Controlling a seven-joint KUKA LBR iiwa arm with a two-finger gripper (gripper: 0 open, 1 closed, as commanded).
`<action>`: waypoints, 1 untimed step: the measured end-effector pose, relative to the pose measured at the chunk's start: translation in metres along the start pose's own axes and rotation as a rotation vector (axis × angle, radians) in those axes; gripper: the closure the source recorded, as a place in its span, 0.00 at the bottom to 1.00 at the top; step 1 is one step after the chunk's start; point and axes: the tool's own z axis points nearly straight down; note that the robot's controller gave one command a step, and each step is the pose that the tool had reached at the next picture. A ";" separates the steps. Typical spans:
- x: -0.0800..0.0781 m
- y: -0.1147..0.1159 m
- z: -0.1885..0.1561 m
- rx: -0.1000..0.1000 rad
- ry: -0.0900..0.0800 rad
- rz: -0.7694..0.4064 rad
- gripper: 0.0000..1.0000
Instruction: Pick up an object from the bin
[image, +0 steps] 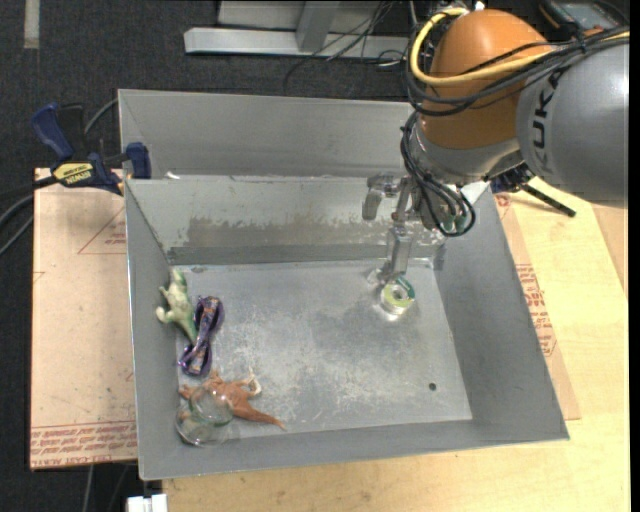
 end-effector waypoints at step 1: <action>-0.001 0.000 -0.005 0.000 -0.008 0.000 0.00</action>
Offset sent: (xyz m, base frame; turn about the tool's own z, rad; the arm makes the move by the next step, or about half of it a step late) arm -0.0041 -0.0139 -0.0633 -0.1978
